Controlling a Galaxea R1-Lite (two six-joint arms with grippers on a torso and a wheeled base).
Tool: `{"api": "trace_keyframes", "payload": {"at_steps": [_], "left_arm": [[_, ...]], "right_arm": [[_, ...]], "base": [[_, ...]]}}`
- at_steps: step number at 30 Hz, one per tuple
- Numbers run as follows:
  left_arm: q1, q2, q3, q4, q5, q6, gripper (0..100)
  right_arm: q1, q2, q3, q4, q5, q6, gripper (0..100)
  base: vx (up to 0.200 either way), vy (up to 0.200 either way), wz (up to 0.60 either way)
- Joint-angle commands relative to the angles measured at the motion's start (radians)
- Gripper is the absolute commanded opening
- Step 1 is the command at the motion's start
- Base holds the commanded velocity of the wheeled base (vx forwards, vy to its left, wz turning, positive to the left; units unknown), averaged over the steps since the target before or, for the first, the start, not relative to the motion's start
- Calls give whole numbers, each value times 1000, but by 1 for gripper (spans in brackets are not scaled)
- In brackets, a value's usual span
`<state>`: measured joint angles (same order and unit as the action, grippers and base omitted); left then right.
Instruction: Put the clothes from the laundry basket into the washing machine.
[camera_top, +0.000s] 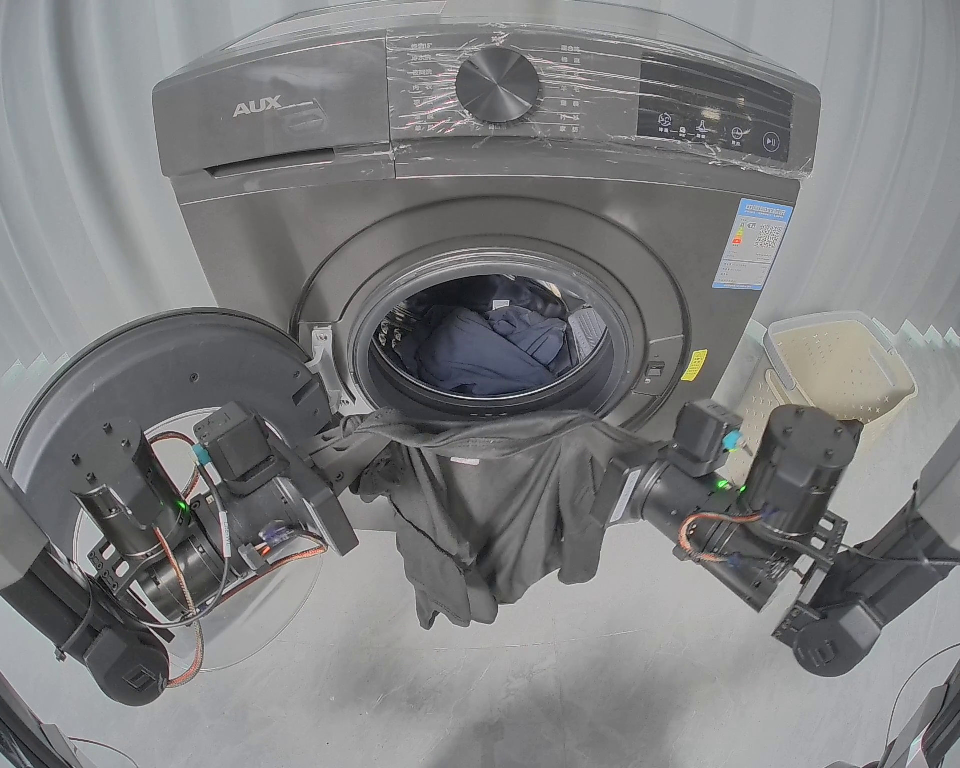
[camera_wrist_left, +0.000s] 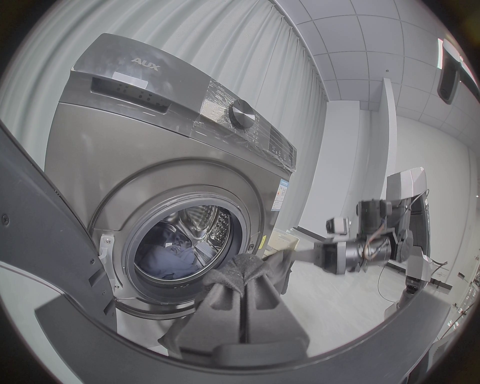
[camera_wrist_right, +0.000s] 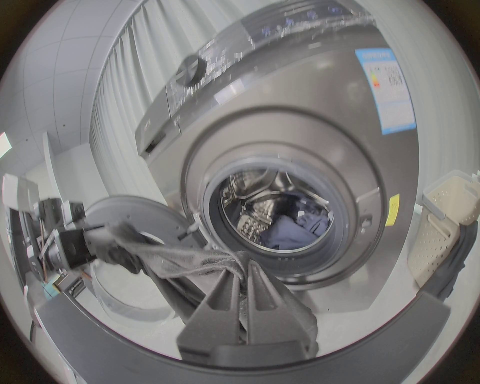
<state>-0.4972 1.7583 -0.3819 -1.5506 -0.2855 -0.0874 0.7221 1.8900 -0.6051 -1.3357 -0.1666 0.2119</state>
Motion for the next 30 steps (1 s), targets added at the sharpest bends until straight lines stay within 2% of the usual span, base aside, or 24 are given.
{"api": "trace_keyframes", "payload": {"at_steps": [1,8,15,22,30], "left_arm": [[-20,-25,18,0,-3,5,0],[-24,-42,20,0,-1,9,0],[-24,-46,11,0,8,18,0],[-18,-76,-48,1,48,21,0],[-12,-92,-72,1,55,20,0]], "right_arm": [[-16,-144,22,-5,6,0,0],[-38,-243,56,-8,21,1,0],[-38,-250,54,-3,25,-2,0],[-40,-273,79,0,25,-12,0],[-47,-276,85,-2,25,-20,0]], "base": [[0,0,0],[0,0,0],[0,0,0],[0,0,0],[0,0,0]]}}
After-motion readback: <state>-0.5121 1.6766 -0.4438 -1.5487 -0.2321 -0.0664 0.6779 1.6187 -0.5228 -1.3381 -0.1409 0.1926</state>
